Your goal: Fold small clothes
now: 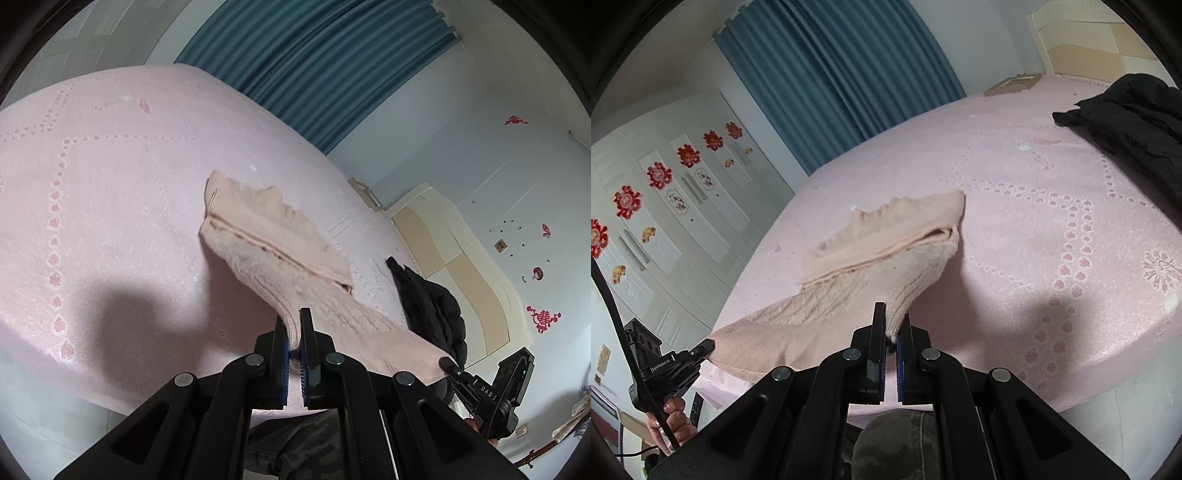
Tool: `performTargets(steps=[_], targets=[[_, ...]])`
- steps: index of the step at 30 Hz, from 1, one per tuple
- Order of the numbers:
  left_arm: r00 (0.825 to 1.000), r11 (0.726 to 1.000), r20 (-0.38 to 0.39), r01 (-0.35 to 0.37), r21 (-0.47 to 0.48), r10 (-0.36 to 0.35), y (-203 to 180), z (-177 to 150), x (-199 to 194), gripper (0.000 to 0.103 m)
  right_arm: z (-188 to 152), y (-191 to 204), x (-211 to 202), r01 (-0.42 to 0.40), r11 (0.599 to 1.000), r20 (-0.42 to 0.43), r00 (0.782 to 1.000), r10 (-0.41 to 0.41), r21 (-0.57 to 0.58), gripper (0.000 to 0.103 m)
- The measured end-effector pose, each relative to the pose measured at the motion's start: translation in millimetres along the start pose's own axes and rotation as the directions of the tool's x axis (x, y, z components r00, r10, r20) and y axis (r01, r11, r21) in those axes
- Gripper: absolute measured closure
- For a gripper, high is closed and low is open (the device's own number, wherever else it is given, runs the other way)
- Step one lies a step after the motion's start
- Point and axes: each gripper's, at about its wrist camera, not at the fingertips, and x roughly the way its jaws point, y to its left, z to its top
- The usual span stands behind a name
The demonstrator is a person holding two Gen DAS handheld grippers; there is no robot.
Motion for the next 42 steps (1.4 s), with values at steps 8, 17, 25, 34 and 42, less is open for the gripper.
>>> performTargets(steps=[8, 17, 25, 34, 42], targets=[[1.0, 1.0, 0.006, -0.023, 0.015, 0.023, -12, 2, -3, 0.098, 2, 8, -7, 0.008, 1.0, 0.001, 1.0, -0.008, -0.012, 0.099], [0.999, 0.999, -0.002, -0.05, 0.0, 0.05, -11, 31, 20, 0.098, 31, 7, 21, 0.019, 1.0, -0.024, 1.0, -0.019, 0.014, 0.099], [0.995, 0.994, -0.016, -0.096, -0.053, 0.095, 8, 81, 68, 0.098, 88, -14, 91, -0.041, 0.985, -0.066, 0.996, 0.053, 0.17, 0.099], [0.979, 0.979, -0.056, -0.198, -0.052, 0.195, 23, 147, 165, 0.098, 151, -24, 198, -0.003, 0.982, -0.116, 0.993, 0.025, 0.19, 0.099], [0.962, 0.966, -0.124, -0.253, -0.056, 0.245, 47, 180, 250, 0.097, 170, -49, 285, 0.061, 0.979, -0.177, 0.984, -0.026, 0.195, 0.099]])
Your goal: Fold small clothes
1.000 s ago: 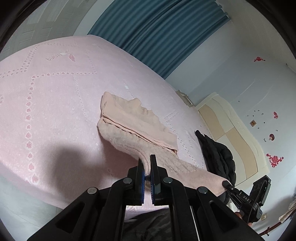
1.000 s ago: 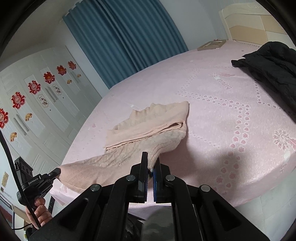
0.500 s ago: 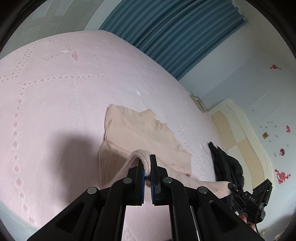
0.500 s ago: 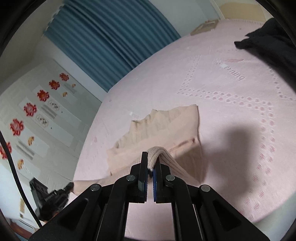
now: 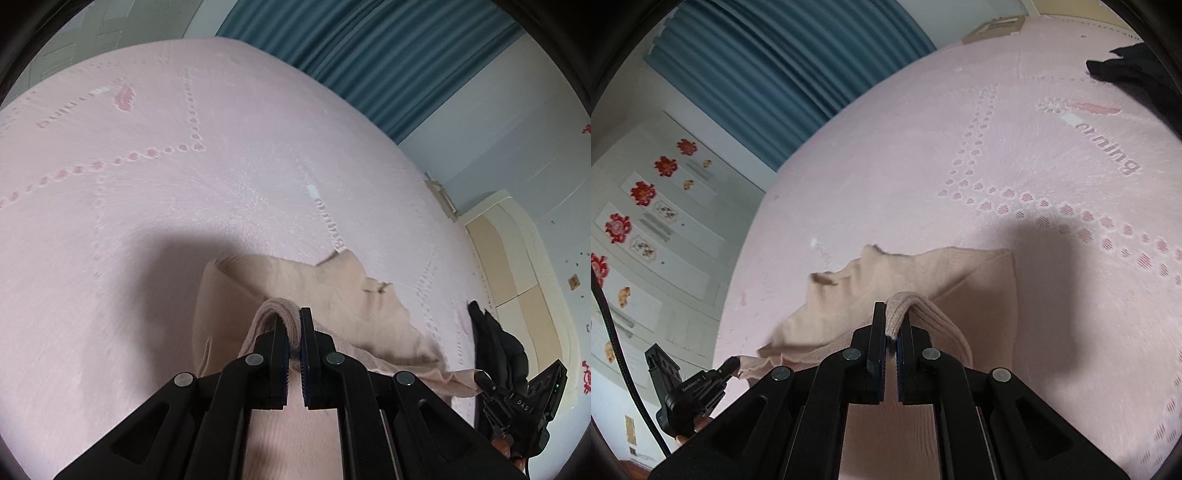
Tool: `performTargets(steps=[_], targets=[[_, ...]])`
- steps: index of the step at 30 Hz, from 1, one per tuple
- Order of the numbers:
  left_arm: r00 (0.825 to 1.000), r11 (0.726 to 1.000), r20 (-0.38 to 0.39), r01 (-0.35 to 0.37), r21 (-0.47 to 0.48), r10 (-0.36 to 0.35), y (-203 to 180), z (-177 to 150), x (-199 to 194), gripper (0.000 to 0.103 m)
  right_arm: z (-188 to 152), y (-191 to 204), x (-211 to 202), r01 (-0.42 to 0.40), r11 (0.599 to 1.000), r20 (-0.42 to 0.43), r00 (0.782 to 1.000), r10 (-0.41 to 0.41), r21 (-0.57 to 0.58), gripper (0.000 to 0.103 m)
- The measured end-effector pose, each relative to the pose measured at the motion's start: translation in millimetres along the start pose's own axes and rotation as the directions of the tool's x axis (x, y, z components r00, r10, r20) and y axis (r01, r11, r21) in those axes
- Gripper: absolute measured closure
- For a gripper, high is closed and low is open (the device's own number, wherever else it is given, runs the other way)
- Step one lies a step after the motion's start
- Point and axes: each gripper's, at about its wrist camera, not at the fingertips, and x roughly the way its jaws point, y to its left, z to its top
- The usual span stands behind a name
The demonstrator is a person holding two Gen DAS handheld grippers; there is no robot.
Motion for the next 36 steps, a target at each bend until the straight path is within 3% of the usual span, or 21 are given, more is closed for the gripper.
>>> performTargets(steps=[3, 4, 7, 8, 9, 15, 21, 22, 23, 24, 25, 30, 33, 36], targets=[[0.999, 1.0, -0.043, 0.008, 0.001, -0.008, -1, 10, 26, 0.097, 11, -5, 28, 0.056, 0.998, -0.021, 0.998, -0.056, -0.002, 0.097], [0.998, 0.999, -0.048, 0.038, -0.008, -0.038, 1, 13, 31, 0.093, 14, -5, 34, 0.051, 0.999, -0.027, 0.998, -0.051, -0.006, 0.091], [0.998, 0.998, -0.02, 0.057, -0.032, -0.057, 6, 23, 33, 0.061, 18, -3, 41, 0.071, 0.995, 0.004, 0.997, -0.071, -0.077, 0.077], [0.998, 0.998, -0.007, 0.065, -0.025, -0.065, 8, 23, 31, 0.058, 17, -1, 39, 0.093, 0.989, 0.029, 0.995, -0.09, -0.118, 0.072], [0.997, 0.997, 0.001, 0.071, -0.012, -0.071, 9, 24, 29, 0.058, 15, 1, 38, 0.123, 0.978, 0.055, 0.992, -0.115, -0.169, 0.064], [1.0, 0.992, -0.018, 0.021, 0.122, -0.019, -3, 16, 41, 0.058, 2, -9, 56, 0.206, 0.943, 0.033, 0.978, -0.205, -0.262, 0.063], [0.986, 0.95, -0.048, -0.143, 0.278, 0.163, -24, 9, 76, 0.06, 1, -15, 82, 0.248, 0.924, -0.003, 0.966, -0.26, -0.29, 0.064], [0.982, 0.941, -0.041, -0.165, 0.296, 0.185, -25, 9, 80, 0.064, 0, -13, 84, 0.246, 0.919, 0.003, 0.966, -0.258, -0.306, 0.069], [0.98, 0.935, -0.035, -0.177, 0.308, 0.196, -27, 8, 82, 0.076, 0, -10, 86, 0.245, 0.912, 0.002, 0.966, -0.259, -0.33, 0.074], [0.979, 0.932, -0.029, -0.185, 0.313, 0.204, -26, 8, 82, 0.085, 0, -6, 91, 0.241, 0.903, -0.011, 0.965, -0.261, -0.357, 0.091], [0.977, 0.928, -0.014, -0.197, 0.316, 0.212, -26, 10, 81, 0.096, 1, -5, 93, 0.23, 0.9, -0.023, 0.966, -0.257, -0.369, 0.097], [0.995, 0.962, 0.064, -0.084, 0.261, 0.07, -16, 25, 54, 0.097, 11, 1, 73, 0.202, 0.91, 0.082, 0.979, -0.184, -0.361, 0.098], [0.992, 0.96, 0.076, -0.119, 0.254, 0.103, -12, 31, 56, 0.097, 18, -7, 80, 0.239, 0.917, 0.089, 0.971, -0.222, -0.319, 0.098], [0.987, 0.951, 0.039, -0.162, 0.263, 0.157, -11, 30, 72, 0.096, 17, -17, 99, 0.272, 0.914, 0.031, 0.961, -0.276, -0.301, 0.098]])
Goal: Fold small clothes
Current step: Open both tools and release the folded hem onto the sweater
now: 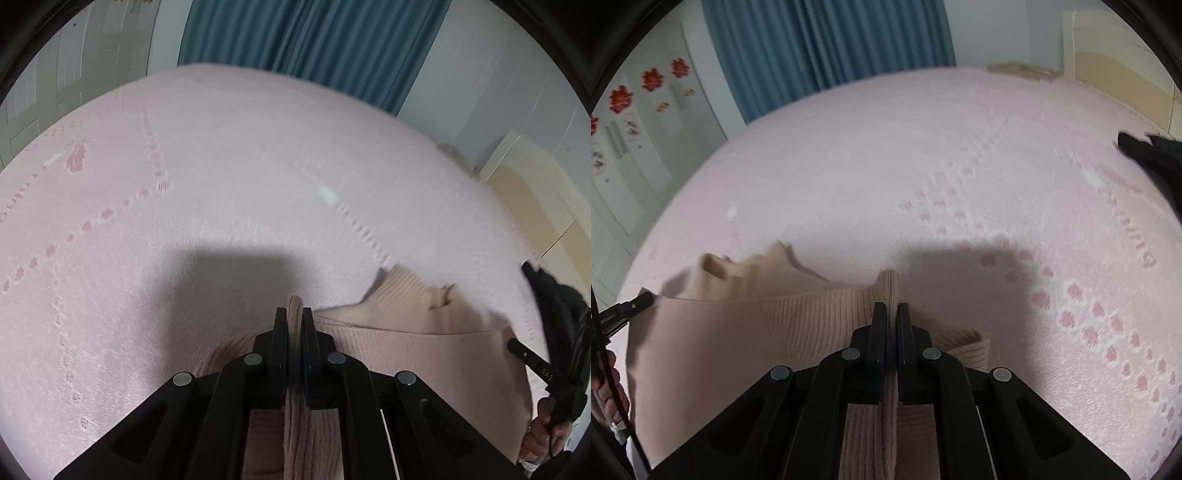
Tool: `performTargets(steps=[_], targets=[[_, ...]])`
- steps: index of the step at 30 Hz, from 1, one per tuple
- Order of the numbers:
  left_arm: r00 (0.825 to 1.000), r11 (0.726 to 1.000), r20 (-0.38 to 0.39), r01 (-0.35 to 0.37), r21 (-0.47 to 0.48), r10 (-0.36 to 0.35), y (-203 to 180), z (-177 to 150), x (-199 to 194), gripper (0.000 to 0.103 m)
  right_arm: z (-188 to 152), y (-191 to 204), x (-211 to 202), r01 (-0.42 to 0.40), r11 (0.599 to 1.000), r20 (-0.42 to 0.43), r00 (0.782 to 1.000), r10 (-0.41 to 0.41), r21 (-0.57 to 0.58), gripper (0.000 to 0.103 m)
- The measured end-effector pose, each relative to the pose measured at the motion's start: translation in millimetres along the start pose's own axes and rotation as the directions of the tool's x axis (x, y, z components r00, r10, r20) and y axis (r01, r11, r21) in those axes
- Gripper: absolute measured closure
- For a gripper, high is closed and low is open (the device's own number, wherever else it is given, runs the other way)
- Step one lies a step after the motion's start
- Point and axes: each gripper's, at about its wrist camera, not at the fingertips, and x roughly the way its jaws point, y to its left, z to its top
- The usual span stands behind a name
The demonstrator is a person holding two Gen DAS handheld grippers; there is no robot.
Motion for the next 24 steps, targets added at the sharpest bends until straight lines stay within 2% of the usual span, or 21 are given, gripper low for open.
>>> performTargets(steps=[2, 3, 4, 6, 8, 10, 11, 16, 19, 21, 24], targets=[[0.999, 1.0, -0.042, -0.023, 0.02, 0.024, -4, -3, 11, 0.093, -3, 2, 4, 0.016, 1.0, -0.02, 1.0, -0.017, -0.019, 0.097], [0.998, 0.999, -0.052, -0.029, 0.034, 0.031, -5, -4, 12, 0.093, -2, 5, 0, 0.033, 0.999, -0.013, 0.999, -0.033, -0.036, 0.093], [0.998, 0.999, -0.055, -0.027, 0.042, 0.029, -6, -5, 10, 0.088, -1, 7, -4, 0.049, 0.998, -0.009, 0.999, -0.05, -0.044, 0.085], [0.999, 0.999, -0.045, 0.006, 0.033, -0.005, -3, -6, 0, 0.078, -1, 14, -20, 0.077, 0.995, 0.018, 0.997, -0.076, -0.061, 0.075], [0.999, 1.0, -0.027, 0.02, 0.021, -0.02, 2, -9, -14, 0.061, -5, 28, -41, 0.063, 0.994, 0.05, 0.997, -0.059, -0.088, 0.071], [0.999, 0.999, -0.007, 0.035, 0.015, -0.034, 6, -13, -25, 0.053, -13, 49, -58, 0.017, 0.992, 0.064, 0.998, -0.009, -0.126, 0.061], [0.999, 0.999, 0.002, 0.046, 0.005, -0.046, 11, -17, -33, 0.049, -18, 56, -63, -0.005, 0.99, 0.064, 0.998, 0.013, -0.137, 0.06], [0.998, 0.998, 0.017, 0.055, -0.04, -0.054, 28, -35, -52, 0.044, -47, 105, -58, -0.124, 0.979, -0.013, 0.992, 0.124, -0.16, 0.058], [0.999, 0.998, 0.009, 0.042, -0.041, -0.041, 40, -46, -60, 0.044, -57, 130, -37, -0.106, 0.976, -0.051, 0.994, 0.098, -0.189, 0.058], [0.999, 0.999, 0.003, 0.041, -0.034, -0.041, 47, -54, -64, 0.044, -56, 142, -25, -0.054, 0.977, -0.043, 0.998, 0.046, -0.208, 0.058], [0.996, 0.993, -0.018, 0.085, -0.079, -0.086, 61, -72, -68, 0.044, -45, 153, -9, -0.023, 0.974, -0.064, 0.998, 0.009, -0.224, 0.057]])
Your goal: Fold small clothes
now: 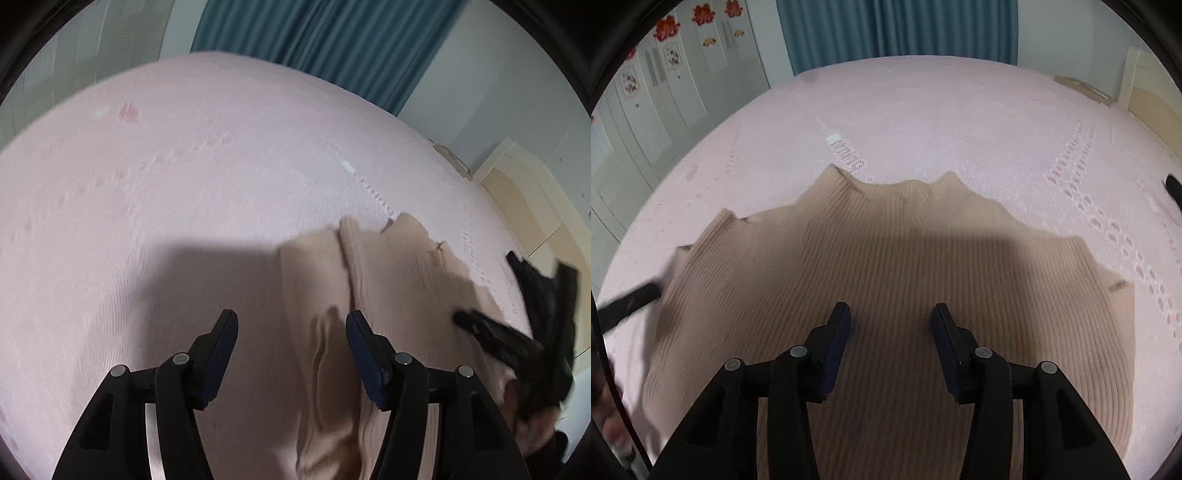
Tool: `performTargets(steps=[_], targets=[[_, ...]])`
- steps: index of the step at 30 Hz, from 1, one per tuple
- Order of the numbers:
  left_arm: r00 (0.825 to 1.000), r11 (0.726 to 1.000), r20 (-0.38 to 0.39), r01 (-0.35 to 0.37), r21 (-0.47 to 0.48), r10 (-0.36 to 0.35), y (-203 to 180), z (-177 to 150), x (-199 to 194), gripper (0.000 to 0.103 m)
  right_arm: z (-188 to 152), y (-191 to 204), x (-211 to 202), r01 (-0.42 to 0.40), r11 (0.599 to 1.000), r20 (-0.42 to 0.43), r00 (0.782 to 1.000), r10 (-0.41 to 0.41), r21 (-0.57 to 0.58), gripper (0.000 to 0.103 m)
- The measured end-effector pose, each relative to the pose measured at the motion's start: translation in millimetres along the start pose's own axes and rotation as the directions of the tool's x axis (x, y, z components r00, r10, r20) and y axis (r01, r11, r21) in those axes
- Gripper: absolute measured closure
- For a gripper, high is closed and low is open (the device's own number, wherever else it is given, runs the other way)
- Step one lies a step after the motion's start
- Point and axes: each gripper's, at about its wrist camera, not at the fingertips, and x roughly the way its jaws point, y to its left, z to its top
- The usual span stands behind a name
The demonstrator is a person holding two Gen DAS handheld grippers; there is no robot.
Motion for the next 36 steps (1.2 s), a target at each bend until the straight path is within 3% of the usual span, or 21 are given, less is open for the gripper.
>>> performTargets(steps=[7, 14, 23, 26, 31, 34, 36], targets=[[0.997, 0.997, -0.003, 0.076, -0.024, -0.077, 15, -46, -14, 0.042, 39, -6, 34, 0.029, 0.996, -0.039, 0.999, -0.025, 0.084, 0.057], [0.976, 0.975, -0.032, 0.214, -0.056, -0.216, 18, -72, -31, 0.041, 36, 3, 28, 0.058, 0.995, -0.065, 0.996, -0.053, 0.076, 0.056], [0.956, 0.956, -0.077, 0.276, -0.097, -0.283, 26, -93, -46, 0.041, -23, 16, -31, 0.027, 1.0, -0.087, 0.996, -0.025, 0.015, 0.056], [0.939, 0.939, -0.086, 0.321, -0.12, -0.332, 21, -100, -43, 0.041, -47, 24, -49, 0.039, 0.999, -0.079, 0.996, -0.04, -0.01, 0.056], [0.926, 0.916, -0.049, 0.36, -0.179, -0.374, 15, -96, -25, 0.041, -82, 27, -67, 0.044, 0.998, -0.053, 0.998, -0.046, -0.035, 0.056], [0.929, 0.913, -0.026, 0.356, -0.197, -0.368, 7, -89, -12, 0.041, -106, 32, -68, 0.042, 0.998, -0.069, 0.997, -0.045, -0.041, 0.057], [0.932, 0.916, -0.015, 0.351, -0.196, -0.361, 1, -82, -2, 0.041, -117, 35, -73, 0.061, 0.997, -0.036, 0.997, -0.063, -0.051, 0.057]])
